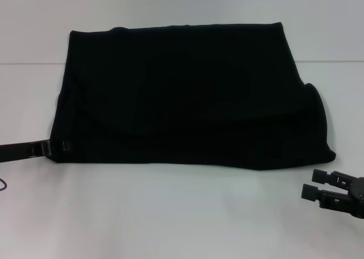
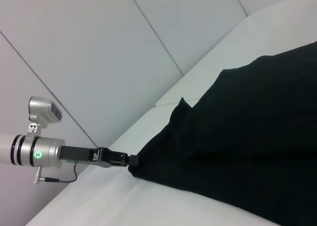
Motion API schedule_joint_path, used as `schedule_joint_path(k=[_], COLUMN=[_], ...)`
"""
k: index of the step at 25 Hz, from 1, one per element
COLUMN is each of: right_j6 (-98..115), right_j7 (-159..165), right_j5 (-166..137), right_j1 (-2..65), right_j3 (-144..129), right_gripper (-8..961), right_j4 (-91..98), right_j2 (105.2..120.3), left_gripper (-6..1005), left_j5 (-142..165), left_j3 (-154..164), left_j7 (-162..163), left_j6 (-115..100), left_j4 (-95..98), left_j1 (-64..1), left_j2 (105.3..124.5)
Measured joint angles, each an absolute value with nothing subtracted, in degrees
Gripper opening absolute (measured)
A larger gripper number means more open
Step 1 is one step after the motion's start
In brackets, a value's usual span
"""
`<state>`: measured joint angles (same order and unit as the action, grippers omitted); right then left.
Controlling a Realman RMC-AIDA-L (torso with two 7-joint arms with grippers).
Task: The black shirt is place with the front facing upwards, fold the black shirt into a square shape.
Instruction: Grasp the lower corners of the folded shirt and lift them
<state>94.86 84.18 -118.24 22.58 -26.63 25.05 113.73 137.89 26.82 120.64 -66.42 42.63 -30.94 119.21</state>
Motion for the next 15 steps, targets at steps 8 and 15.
schedule_joint_path(k=[8, 15], right_j6=[94.93, 94.68], right_j7=[84.33, 93.78], right_j5=[-117.93, -117.94], right_j1=[22.59, 22.77], right_j3=[-26.39, -26.22], right_gripper=[943, 943], right_j4=[25.05, 31.54], right_j2=[113.61, 112.95], left_gripper=[182, 63], left_j5=[138.08, 138.93], left_j3=[27.1, 28.05], left_j7=[120.58, 120.58], left_j6=[-66.35, -66.36], left_j4=[42.63, 42.63], left_j1=[-30.93, -30.96], left_j2=[119.18, 119.18])
